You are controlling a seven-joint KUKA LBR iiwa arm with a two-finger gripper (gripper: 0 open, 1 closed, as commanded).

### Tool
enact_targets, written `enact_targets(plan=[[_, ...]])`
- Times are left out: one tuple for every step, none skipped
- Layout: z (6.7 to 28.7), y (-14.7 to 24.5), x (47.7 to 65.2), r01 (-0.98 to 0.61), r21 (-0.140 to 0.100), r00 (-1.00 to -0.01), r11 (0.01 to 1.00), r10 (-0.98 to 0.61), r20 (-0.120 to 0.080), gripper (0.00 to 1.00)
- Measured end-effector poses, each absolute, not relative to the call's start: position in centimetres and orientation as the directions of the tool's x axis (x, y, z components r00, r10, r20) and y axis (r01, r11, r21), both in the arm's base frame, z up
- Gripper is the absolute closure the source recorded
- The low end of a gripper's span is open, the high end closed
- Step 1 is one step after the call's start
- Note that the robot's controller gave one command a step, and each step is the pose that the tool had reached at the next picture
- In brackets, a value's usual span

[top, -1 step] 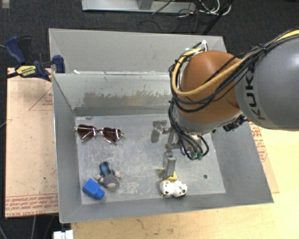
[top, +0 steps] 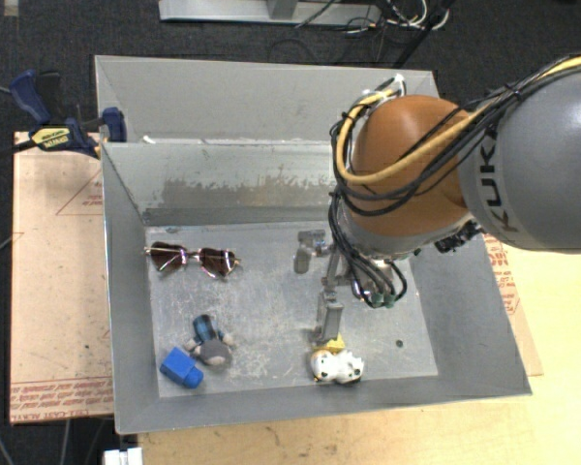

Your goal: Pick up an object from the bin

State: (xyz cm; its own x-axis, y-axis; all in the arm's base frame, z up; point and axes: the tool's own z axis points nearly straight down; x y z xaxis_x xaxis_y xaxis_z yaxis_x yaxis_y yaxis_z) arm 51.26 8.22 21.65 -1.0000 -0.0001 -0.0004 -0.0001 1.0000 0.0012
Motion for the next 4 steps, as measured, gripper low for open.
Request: enact_targets(plan=[[18.2,4.4,51.3,-0.15,0.002,-0.989,0.989,-0.15,-0.008,0.0],[16.0,0.5,50.2,-0.113,0.001,-0.994,0.994,-0.113,0.0,0.0],[13.9,-0.9,49.2,0.082,0.001,-0.997,0.997,0.082,-0.001,0.0],[8.1,0.9,48.6,-0.244,0.0,-0.97,0.97,-0.244,-0.005,0.0]])
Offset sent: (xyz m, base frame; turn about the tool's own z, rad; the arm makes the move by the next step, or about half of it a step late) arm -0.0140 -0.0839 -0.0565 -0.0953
